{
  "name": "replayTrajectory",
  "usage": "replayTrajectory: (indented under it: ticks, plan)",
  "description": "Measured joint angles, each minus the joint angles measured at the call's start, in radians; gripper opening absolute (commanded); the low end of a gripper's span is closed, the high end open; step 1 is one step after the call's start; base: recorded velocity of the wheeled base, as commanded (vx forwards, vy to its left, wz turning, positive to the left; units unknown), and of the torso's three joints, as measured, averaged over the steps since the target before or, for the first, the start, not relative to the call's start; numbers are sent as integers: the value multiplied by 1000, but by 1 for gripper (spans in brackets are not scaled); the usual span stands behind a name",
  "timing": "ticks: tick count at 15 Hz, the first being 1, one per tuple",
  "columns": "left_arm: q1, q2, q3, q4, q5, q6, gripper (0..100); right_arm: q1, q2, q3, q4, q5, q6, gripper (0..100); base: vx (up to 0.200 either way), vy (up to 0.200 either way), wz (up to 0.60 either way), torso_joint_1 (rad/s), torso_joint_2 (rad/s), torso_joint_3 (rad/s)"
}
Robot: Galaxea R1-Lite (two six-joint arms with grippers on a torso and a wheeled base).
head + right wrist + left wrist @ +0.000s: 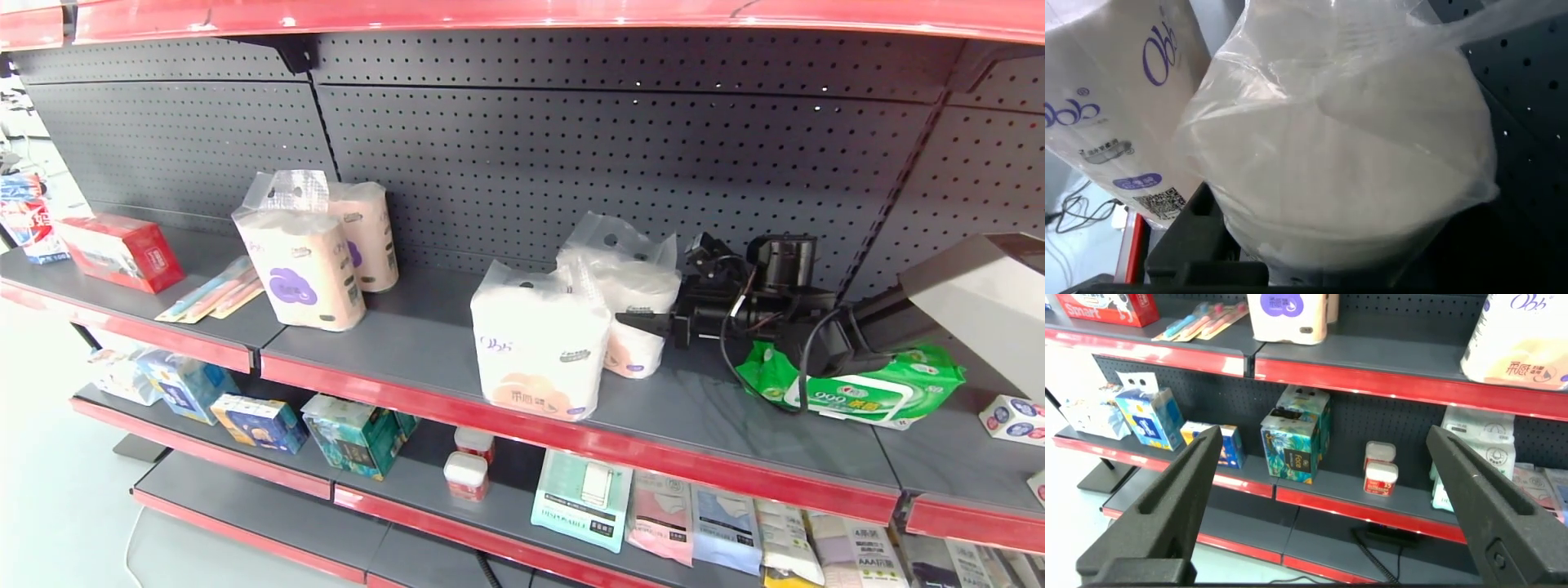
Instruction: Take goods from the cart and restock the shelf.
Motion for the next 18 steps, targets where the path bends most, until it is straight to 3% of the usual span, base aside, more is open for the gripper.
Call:
replayTrajectory:
  ticks: [7,13,18]
  plan:
    - [-1,0,0,0,0,0,100,12,8,-26,3,-9,-16,0,0,0,0,0,0,0]
    - [0,0,0,0,0,0,100,79,35,-74,1,-1,-7,0,0,0,0,0,0,0]
    - [-1,0,0,0,0,0,100,107,63,-109,-3,60,-1,0,0,0,0,0,0,0]
